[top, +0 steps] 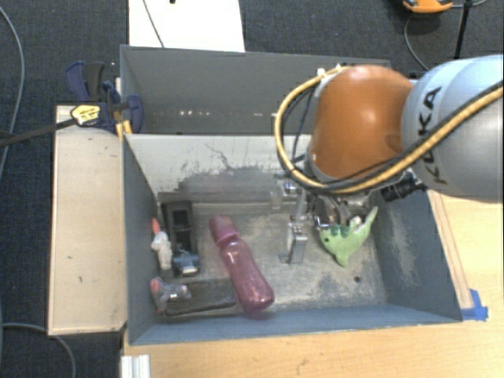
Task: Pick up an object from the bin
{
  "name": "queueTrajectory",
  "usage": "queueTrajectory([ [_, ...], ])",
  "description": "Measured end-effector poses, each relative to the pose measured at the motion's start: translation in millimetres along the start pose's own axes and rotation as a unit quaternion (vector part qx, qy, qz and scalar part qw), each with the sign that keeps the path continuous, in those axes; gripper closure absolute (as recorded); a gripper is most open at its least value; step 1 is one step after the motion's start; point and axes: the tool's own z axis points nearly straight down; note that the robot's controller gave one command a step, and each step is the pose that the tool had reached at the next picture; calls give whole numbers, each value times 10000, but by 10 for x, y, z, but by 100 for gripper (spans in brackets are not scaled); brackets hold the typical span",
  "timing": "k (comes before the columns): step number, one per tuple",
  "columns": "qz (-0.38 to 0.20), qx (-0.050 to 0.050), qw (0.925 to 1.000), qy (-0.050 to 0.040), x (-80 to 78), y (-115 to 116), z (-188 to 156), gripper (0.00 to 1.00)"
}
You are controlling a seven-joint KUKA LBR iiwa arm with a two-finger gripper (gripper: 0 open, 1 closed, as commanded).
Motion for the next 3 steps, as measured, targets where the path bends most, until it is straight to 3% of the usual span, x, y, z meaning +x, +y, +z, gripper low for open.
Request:
queueTrajectory([
  [1, 15, -6, 10000, -43, -15, -6, -46, 0],
  [2, -70, 1, 10000, -4, -113, 33, -500, 0],
  [3, -288, -12, 9995, -126, -90, -270, -503, 0],
])
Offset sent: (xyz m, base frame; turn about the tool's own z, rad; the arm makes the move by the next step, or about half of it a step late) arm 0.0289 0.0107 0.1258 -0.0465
